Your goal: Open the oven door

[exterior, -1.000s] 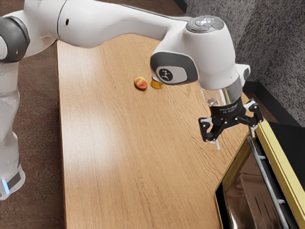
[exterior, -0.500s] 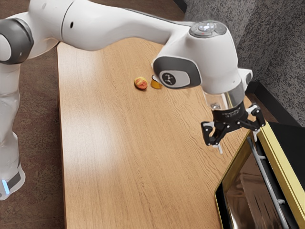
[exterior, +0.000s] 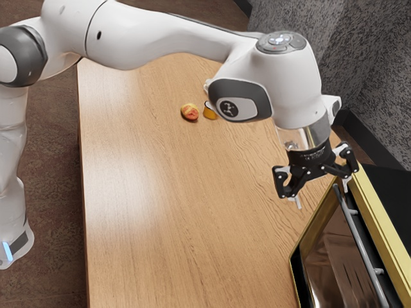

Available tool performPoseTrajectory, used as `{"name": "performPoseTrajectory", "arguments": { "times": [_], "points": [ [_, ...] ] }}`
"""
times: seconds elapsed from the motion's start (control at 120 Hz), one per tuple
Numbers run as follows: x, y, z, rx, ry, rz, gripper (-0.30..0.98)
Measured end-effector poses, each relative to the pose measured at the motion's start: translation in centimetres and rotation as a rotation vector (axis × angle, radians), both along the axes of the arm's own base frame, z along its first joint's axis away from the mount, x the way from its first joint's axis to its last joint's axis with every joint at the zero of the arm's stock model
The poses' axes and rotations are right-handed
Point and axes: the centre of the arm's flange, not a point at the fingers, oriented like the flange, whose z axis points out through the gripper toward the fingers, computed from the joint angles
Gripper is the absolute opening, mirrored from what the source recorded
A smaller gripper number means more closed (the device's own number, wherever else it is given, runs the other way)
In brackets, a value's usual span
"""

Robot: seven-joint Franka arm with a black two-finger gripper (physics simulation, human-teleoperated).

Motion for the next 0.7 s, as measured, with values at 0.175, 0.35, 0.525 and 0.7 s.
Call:
{"name": "performPoseTrajectory", "arguments": {
  "times": [0.175, 0.35, 0.525, 0.7],
  "points": [
    [0.4, 0.0, -0.8, -0.006, 0.016, 0.003, 0.68],
    [0.8, 0.5, -1.1, -0.010, 0.028, 0.012, 0.69],
    [0.1, 1.6, -0.8, -0.017, 0.038, 0.035, 0.68],
    [-2.0, 3.7, -1.8, -0.030, 0.087, 0.079, 0.68]
  ]
}}
